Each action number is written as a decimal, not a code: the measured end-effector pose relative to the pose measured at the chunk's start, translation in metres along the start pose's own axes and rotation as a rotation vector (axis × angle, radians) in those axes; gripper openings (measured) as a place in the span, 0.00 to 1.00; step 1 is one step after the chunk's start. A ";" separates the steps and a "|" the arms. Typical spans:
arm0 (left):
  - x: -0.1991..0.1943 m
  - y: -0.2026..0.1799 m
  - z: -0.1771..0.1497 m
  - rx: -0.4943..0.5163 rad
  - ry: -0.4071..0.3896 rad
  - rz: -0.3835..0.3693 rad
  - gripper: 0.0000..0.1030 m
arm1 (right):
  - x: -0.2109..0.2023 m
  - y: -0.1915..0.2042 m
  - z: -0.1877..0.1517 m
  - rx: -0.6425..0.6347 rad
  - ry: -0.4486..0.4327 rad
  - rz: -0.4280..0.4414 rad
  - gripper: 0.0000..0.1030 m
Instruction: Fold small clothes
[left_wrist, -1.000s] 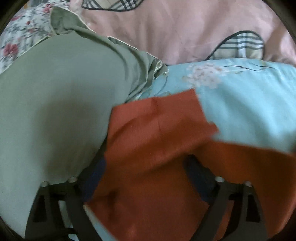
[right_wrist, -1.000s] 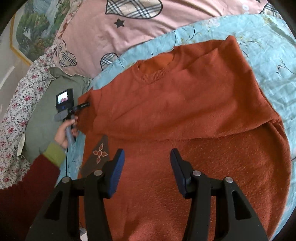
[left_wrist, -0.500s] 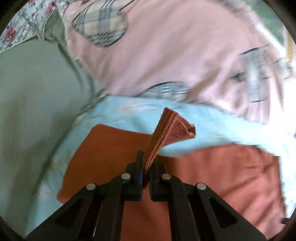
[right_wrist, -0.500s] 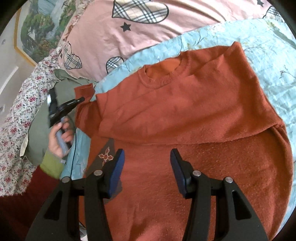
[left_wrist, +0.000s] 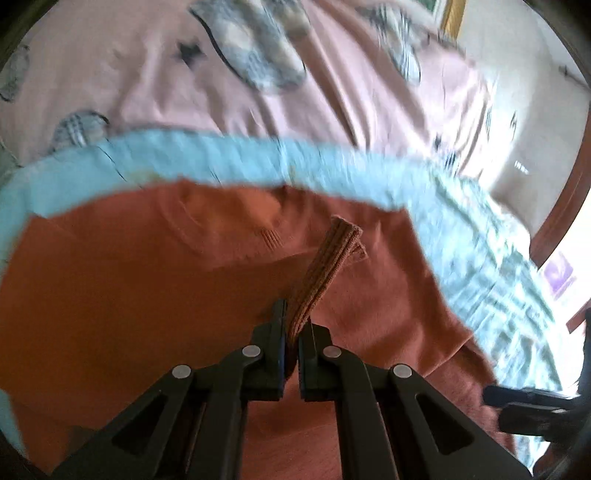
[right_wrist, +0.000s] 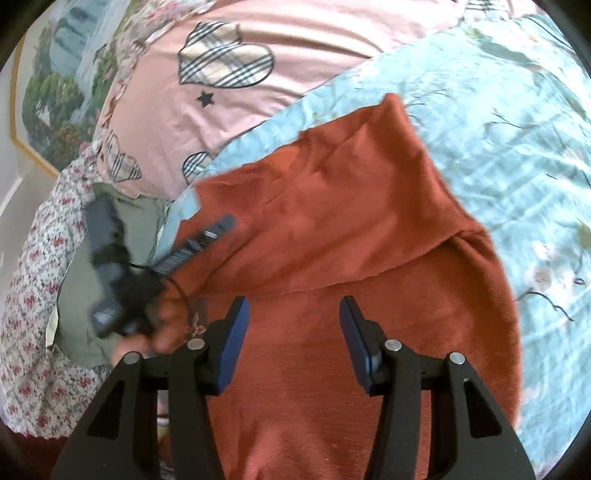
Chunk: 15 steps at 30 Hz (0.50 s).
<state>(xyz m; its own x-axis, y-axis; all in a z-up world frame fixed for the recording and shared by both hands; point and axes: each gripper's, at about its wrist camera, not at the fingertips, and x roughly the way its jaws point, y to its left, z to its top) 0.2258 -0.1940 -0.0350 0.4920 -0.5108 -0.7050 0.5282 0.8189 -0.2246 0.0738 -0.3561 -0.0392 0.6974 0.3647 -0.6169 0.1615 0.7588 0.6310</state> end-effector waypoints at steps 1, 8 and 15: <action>0.014 0.000 -0.003 -0.001 0.025 -0.001 0.04 | 0.000 -0.002 0.001 0.001 -0.002 -0.006 0.51; 0.014 0.022 -0.033 -0.019 0.112 0.028 0.48 | 0.020 -0.010 0.010 0.057 0.009 -0.007 0.69; -0.071 0.088 -0.056 -0.088 -0.011 0.297 0.67 | 0.073 0.007 0.026 0.050 0.040 0.009 0.69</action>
<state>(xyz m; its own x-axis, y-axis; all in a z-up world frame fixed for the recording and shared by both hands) 0.1986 -0.0712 -0.0420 0.6236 -0.2478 -0.7414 0.2984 0.9521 -0.0673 0.1437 -0.3379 -0.0677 0.6705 0.3933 -0.6291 0.1906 0.7281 0.6584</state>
